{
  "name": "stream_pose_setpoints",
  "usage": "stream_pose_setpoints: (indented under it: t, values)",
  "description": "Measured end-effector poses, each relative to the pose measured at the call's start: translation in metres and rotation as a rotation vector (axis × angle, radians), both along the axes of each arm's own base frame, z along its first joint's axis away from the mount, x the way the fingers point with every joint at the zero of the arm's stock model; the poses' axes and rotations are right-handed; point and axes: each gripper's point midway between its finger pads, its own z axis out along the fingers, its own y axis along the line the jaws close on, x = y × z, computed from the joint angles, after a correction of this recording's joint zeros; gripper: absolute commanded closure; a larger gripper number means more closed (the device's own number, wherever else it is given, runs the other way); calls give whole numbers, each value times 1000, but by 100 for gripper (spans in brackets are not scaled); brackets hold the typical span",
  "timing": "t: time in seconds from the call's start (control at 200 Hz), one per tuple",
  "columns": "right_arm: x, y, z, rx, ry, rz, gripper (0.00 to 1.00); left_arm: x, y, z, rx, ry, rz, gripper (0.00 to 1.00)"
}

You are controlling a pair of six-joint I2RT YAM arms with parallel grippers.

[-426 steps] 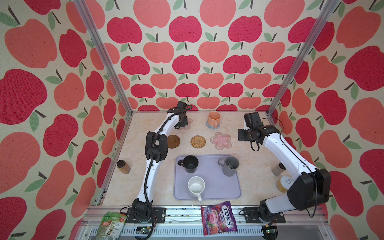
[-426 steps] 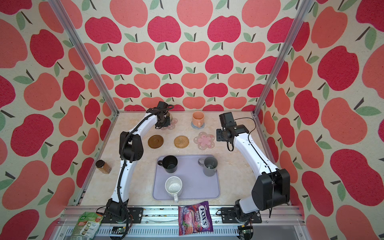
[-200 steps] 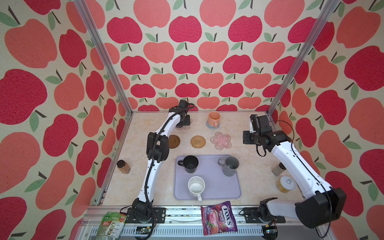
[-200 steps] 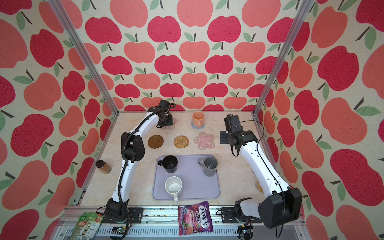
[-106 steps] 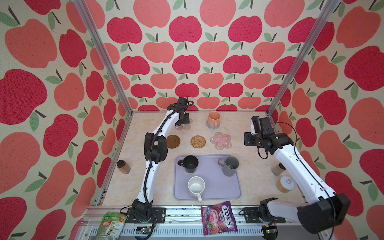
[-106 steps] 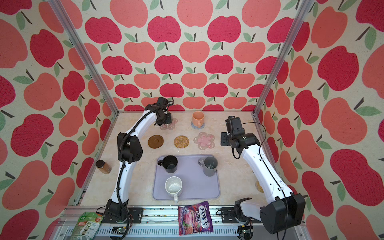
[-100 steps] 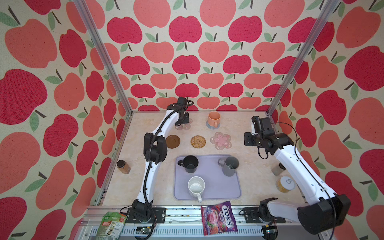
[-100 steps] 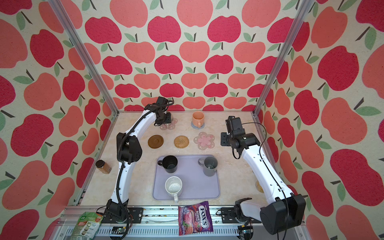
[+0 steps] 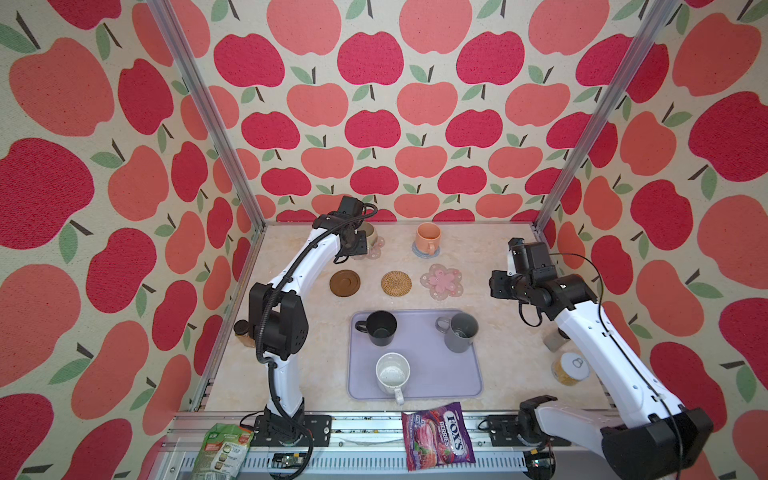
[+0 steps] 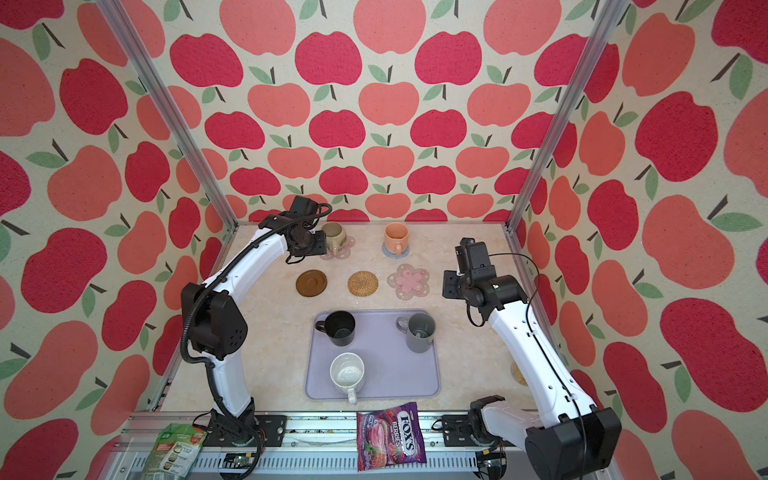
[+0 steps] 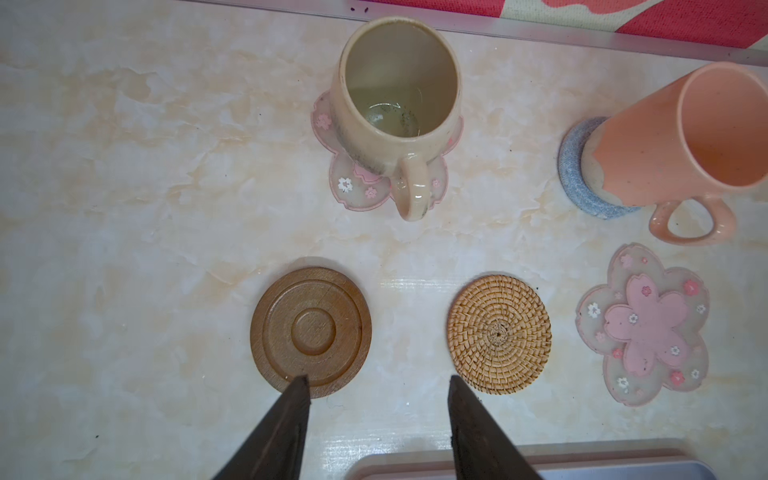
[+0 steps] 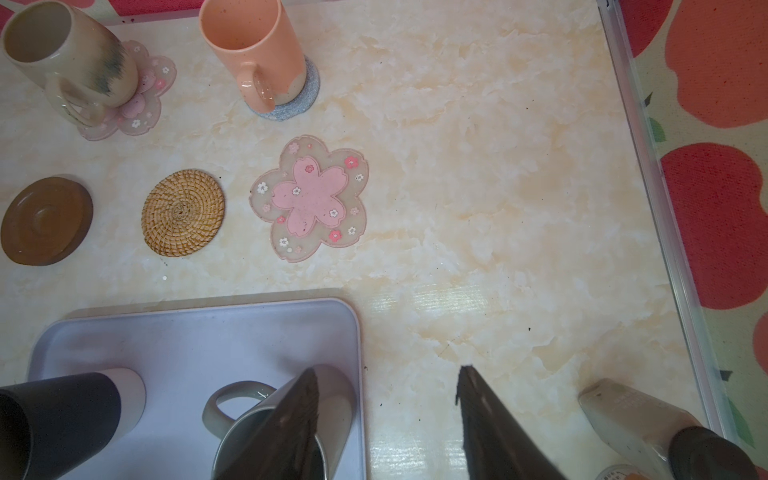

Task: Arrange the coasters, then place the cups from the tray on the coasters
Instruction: 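Move left gripper back over the black mug on the tray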

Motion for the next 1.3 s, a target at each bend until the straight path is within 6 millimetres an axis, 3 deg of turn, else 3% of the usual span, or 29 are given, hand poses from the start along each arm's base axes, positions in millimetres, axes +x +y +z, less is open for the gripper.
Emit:
stream_pose_setpoints:
  t: [0.285, 0.495, 0.645, 0.84, 1.001, 1.301]
  values:
    - [-17, 0, 1, 31, 4, -9, 44, -51, 10, 23, -9, -34, -23, 46]
    - [-40, 19, 9, 40, -11, 54, 44, -87, 17, 14, 21, -2, -37, 46]
    - [-55, 14, 18, 58, -52, 41, 44, -112, 23, 11, 47, 14, -46, 47]
    - [-63, 10, 12, 46, -33, 25, 44, -139, 27, 14, 47, 22, -46, 47]
    - [-63, 12, 5, 38, -7, 27, 44, -161, 27, 5, 67, 73, -68, 48]
    - [-53, 23, -8, 44, 27, 44, 44, -206, 24, -30, 82, 189, -168, 47]
